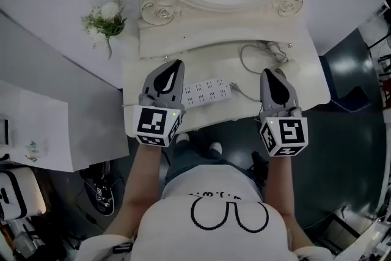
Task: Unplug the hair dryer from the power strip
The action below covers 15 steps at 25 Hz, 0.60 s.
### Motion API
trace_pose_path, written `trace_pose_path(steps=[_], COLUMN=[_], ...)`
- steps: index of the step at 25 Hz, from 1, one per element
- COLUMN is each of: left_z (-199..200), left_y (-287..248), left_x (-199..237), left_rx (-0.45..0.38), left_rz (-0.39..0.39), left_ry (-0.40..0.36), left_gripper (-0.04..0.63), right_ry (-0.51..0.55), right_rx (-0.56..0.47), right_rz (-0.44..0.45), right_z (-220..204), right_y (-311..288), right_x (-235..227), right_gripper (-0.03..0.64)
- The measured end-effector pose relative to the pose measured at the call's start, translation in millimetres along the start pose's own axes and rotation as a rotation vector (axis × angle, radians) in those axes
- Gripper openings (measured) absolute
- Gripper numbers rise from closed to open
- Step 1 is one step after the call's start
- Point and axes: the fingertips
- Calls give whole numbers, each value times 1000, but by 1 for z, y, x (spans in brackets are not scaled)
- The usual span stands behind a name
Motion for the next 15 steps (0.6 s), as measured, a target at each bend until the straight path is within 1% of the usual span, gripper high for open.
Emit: trace_pose_path(steps=[6,11,15], left_z=[19,37,49], left_y=[7,14,19], left_x=[-22,-38,-44], left_rx=[-58,-107,-128], left_rz=[56,83,101], left_ry=[-26,-50,-68], left_gripper=[-2,-2,-2], right_ry=[20,28,30], right_rx=[-59,-93,-112], right_rz=[22,34,52], right_z=[19,29,35], right_y=[15,22,25], right_x=[-17,-28,-32], right_gripper=[-5,-5,-5])
Point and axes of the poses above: the fingertips, and each gripper's own axes: y backward along the fingers, x to its left, z out of its top, and after that the axes turned 13 degrees about y, right-handed
